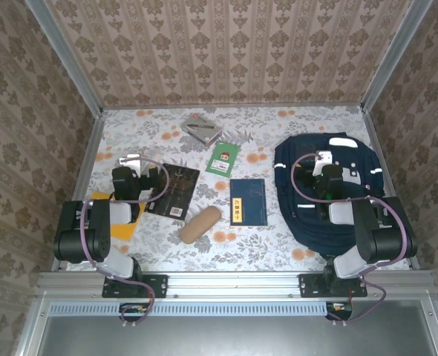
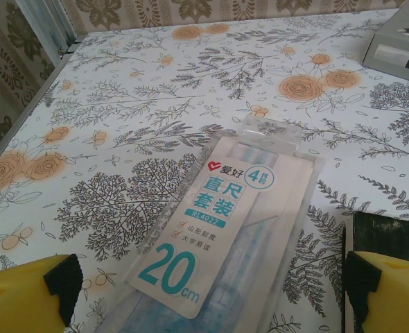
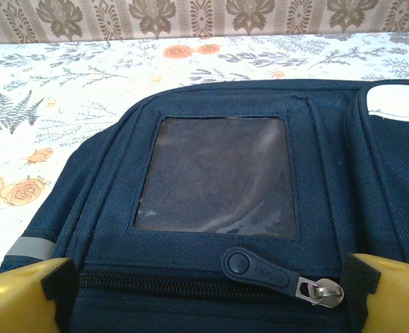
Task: Pack the student bag
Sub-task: Rotate the student bag at the center of the table.
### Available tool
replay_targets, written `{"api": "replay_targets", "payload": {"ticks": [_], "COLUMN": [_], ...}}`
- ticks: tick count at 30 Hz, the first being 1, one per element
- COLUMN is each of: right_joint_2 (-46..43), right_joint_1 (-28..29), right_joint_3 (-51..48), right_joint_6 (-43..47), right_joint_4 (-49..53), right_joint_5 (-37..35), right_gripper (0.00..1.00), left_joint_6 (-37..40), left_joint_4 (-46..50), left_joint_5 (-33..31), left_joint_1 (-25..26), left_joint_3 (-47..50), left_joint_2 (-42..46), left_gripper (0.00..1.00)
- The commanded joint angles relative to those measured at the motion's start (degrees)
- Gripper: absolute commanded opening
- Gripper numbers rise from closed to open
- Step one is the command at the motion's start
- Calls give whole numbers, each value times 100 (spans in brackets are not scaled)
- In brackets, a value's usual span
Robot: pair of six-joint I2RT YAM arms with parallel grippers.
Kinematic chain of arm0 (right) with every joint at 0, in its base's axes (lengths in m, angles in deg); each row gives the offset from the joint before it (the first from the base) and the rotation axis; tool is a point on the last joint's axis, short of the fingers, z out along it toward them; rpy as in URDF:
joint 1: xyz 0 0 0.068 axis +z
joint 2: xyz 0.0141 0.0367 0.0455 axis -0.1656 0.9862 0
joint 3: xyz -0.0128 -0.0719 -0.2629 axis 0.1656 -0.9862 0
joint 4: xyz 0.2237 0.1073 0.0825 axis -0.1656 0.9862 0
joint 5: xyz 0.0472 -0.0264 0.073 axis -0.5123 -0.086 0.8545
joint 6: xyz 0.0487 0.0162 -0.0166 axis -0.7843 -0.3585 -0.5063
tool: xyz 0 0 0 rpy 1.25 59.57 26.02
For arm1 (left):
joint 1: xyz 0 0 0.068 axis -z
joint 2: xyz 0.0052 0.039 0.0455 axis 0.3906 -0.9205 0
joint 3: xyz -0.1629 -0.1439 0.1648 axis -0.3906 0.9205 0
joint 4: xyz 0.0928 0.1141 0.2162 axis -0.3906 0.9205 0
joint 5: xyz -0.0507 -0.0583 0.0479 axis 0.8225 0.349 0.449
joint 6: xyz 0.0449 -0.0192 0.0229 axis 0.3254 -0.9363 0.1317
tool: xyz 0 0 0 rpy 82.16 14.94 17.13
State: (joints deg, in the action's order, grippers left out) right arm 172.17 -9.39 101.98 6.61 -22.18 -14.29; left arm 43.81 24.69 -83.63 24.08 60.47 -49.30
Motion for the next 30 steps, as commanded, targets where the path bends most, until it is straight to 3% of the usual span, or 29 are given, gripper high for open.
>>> {"api": "replay_targets", "payload": {"ticks": [1,24,27,30], "right_joint_2": [11,1,-276,-1143], "right_joint_1": [-19,-14,-14,-14], "right_joint_3": [81,86,36,417], "right_joint_6": [-24,-24,-42,-311], "right_joint_4": [-46,-41,93,1517], "right_joint_5": [20,22,-14,-475], "right_gripper": [100,100,100,100], "left_joint_6": [119,92,73,-191], "left_joint_4": [-167,-137,667,2454], "left_joint_5": [66,183,113,-267], "left_joint_1": [23,-36,-41,-28], "left_joint_3": [2,-5,-255,-930], "left_joint_2": [-3,21,460,1233], "left_gripper": [100,100,100,100]}}
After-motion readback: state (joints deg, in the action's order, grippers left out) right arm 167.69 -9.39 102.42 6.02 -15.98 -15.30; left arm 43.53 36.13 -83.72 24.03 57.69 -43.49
